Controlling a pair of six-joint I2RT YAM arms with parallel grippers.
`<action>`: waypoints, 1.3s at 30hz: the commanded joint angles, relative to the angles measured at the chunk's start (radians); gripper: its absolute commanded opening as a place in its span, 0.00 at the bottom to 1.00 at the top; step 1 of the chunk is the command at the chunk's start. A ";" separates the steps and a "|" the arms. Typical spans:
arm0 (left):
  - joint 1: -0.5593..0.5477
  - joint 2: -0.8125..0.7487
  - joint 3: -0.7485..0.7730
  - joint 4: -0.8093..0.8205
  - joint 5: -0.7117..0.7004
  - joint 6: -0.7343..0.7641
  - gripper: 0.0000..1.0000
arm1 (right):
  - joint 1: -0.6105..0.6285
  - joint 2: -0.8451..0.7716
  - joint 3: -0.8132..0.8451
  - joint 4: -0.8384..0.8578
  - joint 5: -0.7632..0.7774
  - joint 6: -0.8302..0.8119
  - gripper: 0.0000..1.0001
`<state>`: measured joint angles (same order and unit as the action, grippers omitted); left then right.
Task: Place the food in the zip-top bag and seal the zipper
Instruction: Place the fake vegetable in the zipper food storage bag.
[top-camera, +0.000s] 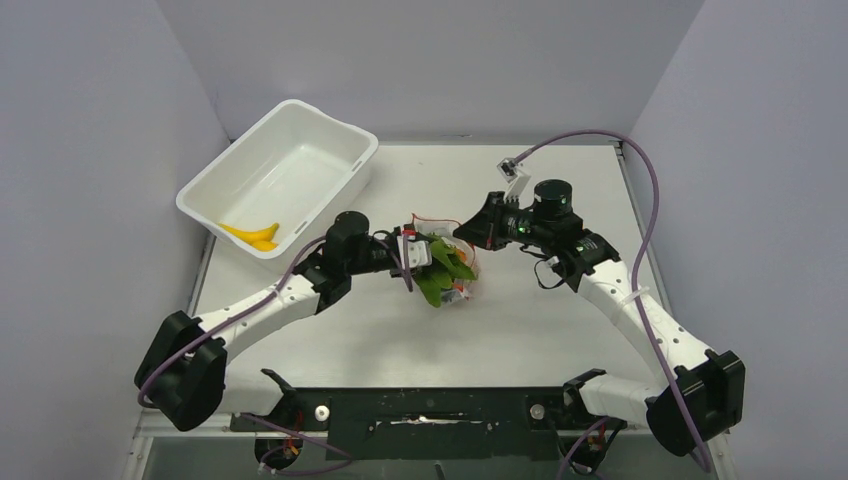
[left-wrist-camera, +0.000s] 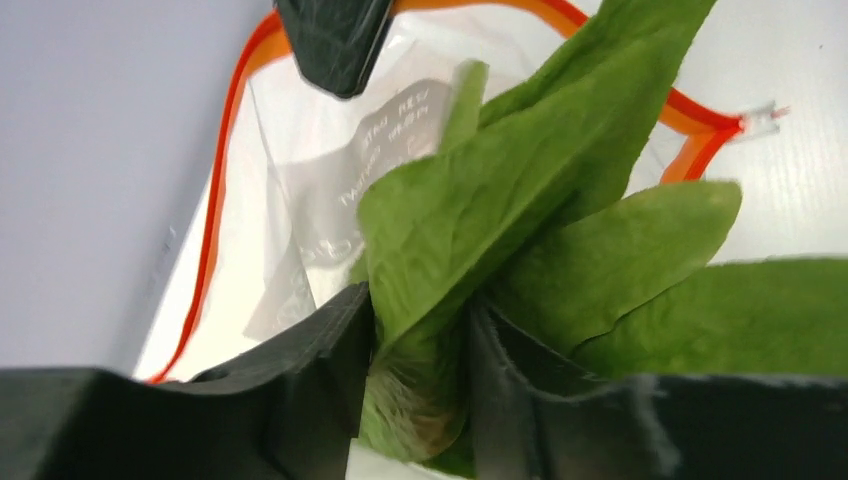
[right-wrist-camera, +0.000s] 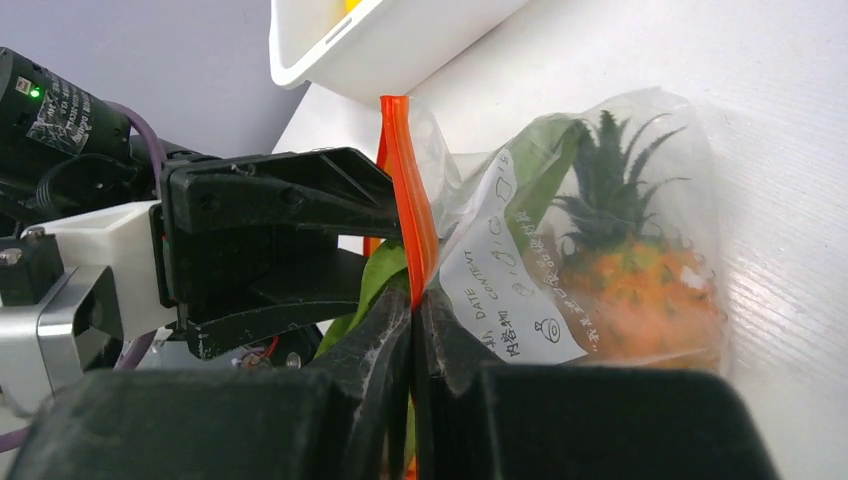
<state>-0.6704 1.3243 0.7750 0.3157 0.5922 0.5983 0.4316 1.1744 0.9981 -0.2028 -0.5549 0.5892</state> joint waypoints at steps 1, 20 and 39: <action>0.000 -0.064 0.084 -0.119 -0.117 -0.066 0.44 | -0.016 -0.004 0.061 0.036 -0.026 -0.008 0.00; 0.011 -0.081 0.229 -0.381 -0.507 -0.939 0.58 | -0.055 0.036 0.069 0.057 -0.022 0.011 0.00; 0.008 -0.064 0.083 -0.254 -0.434 -1.214 0.58 | -0.058 0.034 0.064 0.068 -0.005 0.035 0.00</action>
<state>-0.6640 1.2362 0.8509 -0.0280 0.1421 -0.5728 0.3790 1.2205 1.0111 -0.2031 -0.5571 0.6102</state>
